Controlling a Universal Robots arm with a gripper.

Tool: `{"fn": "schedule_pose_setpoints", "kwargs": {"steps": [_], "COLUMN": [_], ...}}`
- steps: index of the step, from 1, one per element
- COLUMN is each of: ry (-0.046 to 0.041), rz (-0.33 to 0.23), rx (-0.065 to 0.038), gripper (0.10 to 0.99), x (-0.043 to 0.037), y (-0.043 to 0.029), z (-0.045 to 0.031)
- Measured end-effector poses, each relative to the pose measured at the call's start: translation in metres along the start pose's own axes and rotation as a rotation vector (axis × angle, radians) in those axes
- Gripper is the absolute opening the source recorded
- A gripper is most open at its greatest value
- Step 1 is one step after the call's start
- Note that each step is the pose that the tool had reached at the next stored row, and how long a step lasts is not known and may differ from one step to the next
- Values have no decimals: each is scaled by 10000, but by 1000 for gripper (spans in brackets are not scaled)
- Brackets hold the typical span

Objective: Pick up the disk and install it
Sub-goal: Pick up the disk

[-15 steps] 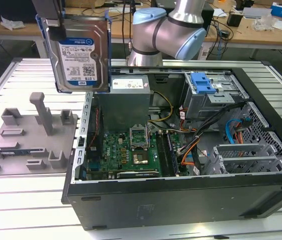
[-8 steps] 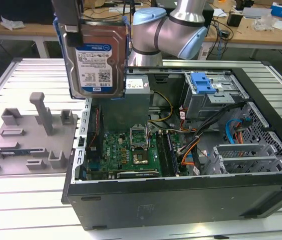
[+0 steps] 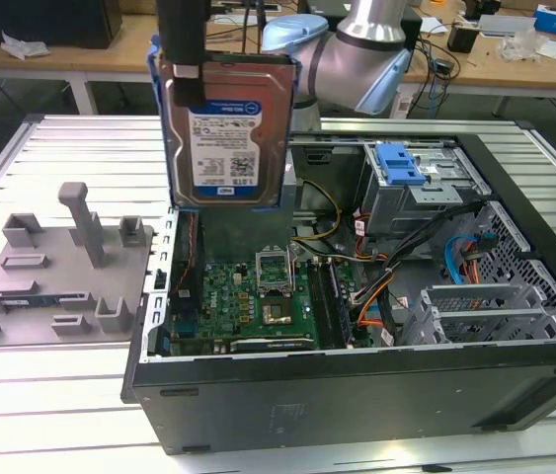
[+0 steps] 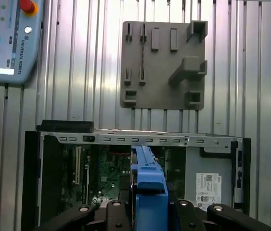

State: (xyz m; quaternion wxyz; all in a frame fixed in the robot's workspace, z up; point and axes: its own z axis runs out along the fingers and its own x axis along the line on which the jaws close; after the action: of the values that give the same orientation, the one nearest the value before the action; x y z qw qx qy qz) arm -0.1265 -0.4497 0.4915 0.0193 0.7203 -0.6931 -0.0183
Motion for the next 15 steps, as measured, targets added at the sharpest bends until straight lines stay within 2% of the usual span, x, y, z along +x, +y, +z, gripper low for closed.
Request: {"fn": "schedule_pose_setpoints", "kwargs": {"steps": [1, 15], "ry": [3, 38], "rz": [-1, 1], "rx": [-1, -2], "gripper": [369, 369], "x": [31, 334], "y": [-47, -483], "z": [-2, -21]}}
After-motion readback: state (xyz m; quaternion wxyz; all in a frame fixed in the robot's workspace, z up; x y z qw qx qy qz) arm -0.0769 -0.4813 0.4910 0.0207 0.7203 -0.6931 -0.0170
